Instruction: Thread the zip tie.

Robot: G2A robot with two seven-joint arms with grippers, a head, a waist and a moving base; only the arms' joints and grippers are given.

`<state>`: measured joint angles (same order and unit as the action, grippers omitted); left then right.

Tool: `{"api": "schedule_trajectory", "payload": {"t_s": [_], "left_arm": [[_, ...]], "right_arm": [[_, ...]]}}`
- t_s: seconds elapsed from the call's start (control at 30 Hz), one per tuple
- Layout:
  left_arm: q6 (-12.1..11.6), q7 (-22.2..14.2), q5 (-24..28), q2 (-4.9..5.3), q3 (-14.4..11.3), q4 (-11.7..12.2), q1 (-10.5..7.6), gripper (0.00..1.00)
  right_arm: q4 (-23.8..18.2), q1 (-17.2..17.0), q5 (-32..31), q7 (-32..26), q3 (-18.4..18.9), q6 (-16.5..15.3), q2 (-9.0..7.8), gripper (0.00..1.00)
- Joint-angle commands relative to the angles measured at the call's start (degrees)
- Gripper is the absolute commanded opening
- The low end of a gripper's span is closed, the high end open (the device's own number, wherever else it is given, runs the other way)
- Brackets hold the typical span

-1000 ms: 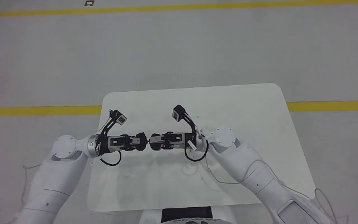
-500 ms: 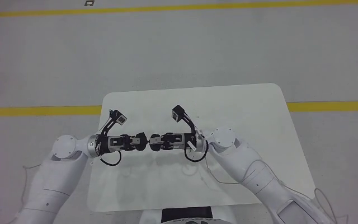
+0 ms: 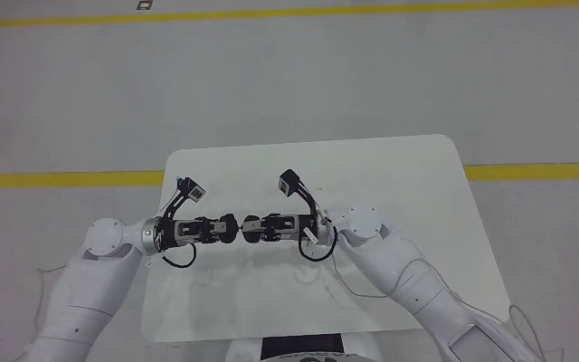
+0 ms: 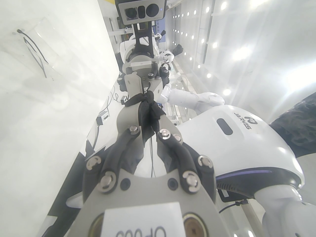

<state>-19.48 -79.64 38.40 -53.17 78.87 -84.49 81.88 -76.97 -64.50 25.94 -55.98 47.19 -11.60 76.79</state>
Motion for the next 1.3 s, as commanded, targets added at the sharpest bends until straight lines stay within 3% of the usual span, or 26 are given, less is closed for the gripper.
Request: {"api": "schedule_trajectory", "payload": {"t_s": [0.0,0.13,0.23,0.8,1.27], "left_arm": [[0.0,0.0,0.0,0.0,0.0,0.0,0.0,0.29],[0.61,2.34,-0.77,-0.04,-0.59,-1.13,0.24,0.47],[0.71,2.38,-0.58,0.04,-0.63,-1.3,0.34,0.49],[0.7,2.55,0.47,0.39,-0.92,-1.06,0.38,0.22],[1.09,3.26,0.67,0.6,-1.43,-0.77,0.32,0.22]], "right_arm": [[-0.07,-0.08,-0.02,0.15,0.16,-0.01,-0.04,0.0],[-0.18,-0.3,0.02,0.49,0.61,0.08,-0.15,0.0],[-0.32,-0.48,-0.03,0.71,1.01,0.18,-0.27,0.0],[-0.65,-1.02,-0.19,2.4,1.71,0.74,-0.44,0.0],[-0.5,-2.4,0.55,4.93,3.1,-0.54,-0.62,0.0]]}}
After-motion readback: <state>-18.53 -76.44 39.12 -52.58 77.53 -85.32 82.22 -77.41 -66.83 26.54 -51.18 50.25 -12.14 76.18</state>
